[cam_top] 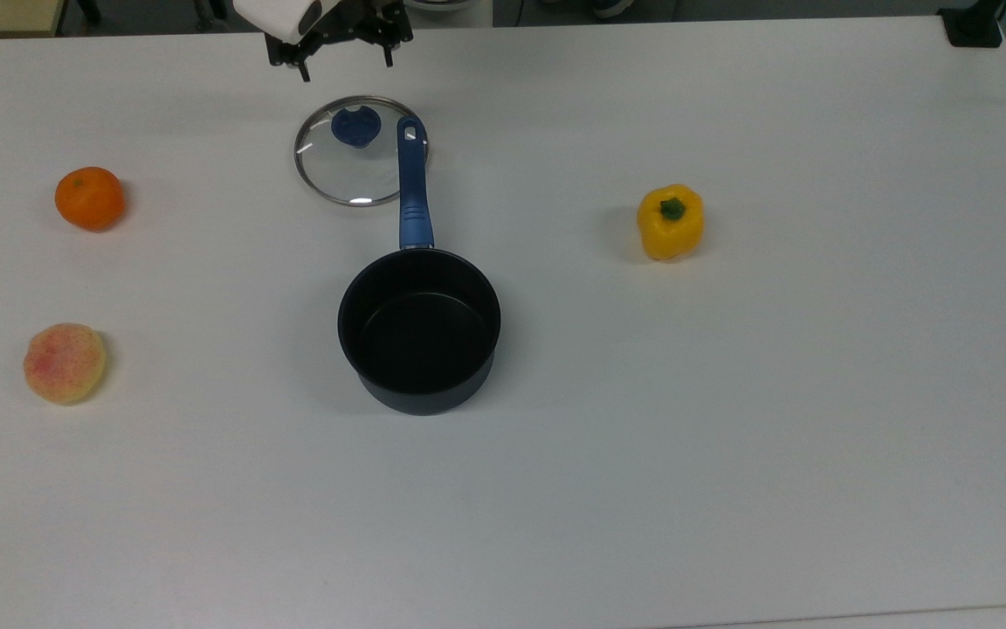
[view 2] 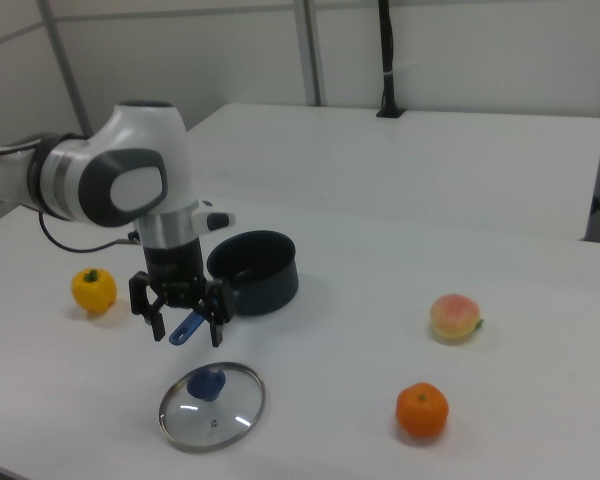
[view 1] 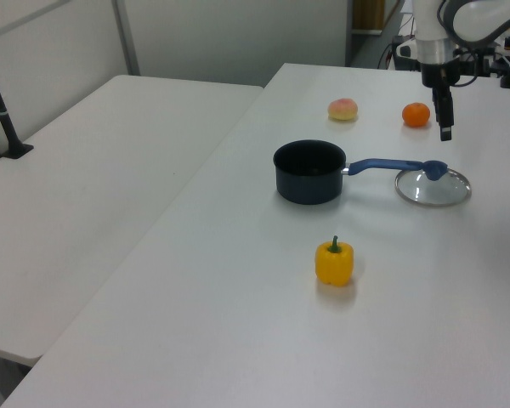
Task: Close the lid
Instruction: 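Move the gripper down over the blue knob of the glass lid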
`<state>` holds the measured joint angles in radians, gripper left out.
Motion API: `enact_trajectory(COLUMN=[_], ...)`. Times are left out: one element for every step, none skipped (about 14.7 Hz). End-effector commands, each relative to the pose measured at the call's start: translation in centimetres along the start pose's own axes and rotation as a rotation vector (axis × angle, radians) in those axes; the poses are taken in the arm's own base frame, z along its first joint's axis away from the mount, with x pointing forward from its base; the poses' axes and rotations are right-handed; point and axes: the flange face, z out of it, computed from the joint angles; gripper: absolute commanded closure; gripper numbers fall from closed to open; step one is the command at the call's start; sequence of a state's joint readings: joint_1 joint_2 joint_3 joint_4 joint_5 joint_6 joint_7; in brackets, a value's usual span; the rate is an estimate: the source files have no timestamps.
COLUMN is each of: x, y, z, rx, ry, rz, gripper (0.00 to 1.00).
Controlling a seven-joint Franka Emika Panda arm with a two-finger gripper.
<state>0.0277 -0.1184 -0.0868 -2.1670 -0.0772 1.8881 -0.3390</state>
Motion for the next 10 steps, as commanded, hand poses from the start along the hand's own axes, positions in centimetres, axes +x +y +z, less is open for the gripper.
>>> enact_trajectory(x=[-1.3, -1.4, -1.5, -1.4, -1.4, -1.4, -1.5, -1.5, -1.4, -1.1], y=[0.1, 0.0, -0.2, -0.3, -0.3, -0.4, -0.5, -0.6, -0.7, -0.6], z=[3.2, 4.1, 5.0, 5.5, 5.9, 6.4, 6.7, 7.3, 7.7, 8.0], rx=[-0.03, -0.034, -0.036, -0.039, -0.045, -0.045, -0.047, -0.049, -0.051, -0.054], ry=[0.087, 0.095, 0.105, 0.121, 0.136, 0.139, 0.143, 0.152, 0.16, 0.167], rz=[-0.01, -0.012, -0.007, -0.003, -0.005, -0.006, -0.007, -0.008, -0.009, 0.0], gripper=[0.0, 0.0, 0.0, 0.0, 0.0, 0.0, 0.0, 0.0, 0.0, 0.0])
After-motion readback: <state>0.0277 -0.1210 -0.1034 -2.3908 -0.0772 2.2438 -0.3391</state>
